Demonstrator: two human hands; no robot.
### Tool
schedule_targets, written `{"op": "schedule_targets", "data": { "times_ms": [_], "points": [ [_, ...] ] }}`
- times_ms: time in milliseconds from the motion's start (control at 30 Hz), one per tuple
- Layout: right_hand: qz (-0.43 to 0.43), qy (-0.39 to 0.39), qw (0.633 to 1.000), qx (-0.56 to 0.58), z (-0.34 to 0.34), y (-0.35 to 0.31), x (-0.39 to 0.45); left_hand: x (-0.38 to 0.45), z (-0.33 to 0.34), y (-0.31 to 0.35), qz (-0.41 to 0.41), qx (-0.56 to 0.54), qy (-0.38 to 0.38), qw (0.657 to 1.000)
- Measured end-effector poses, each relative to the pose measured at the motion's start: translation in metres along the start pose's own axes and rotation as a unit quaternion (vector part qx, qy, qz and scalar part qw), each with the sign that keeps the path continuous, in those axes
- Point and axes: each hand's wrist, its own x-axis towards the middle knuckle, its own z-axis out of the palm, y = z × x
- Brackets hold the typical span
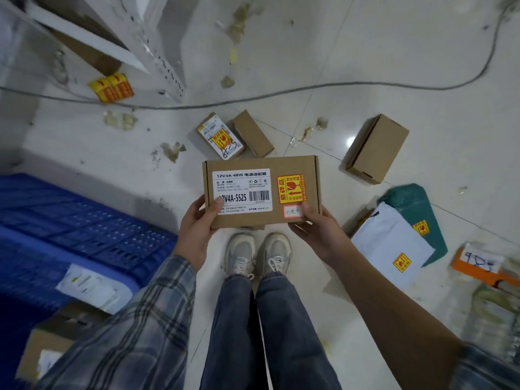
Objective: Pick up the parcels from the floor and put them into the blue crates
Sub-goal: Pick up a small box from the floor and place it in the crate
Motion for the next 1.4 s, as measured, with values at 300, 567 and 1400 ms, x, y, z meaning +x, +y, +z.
{"op": "schedule_targets", "data": {
  "times_ms": [300,567,1400],
  "points": [
    [-0.003,-0.065,0.99,-0.124,0.081,0.004,-0.025,-0.062,-0.056,0.025,0.035,-0.086,0.079,0.993],
    [-0.082,-0.087,0.959,-0.258,0.152,0.056,-0.043,-0.098,-0.151,-0.005,0.034,-0.196,0.128,0.972],
    [-0.135,-0.241,0.655,-0.704,0.444,0.302,-0.019,-0.109,-0.492,-0.07,0.088,-0.177,0.331,0.923]
  ]
}}
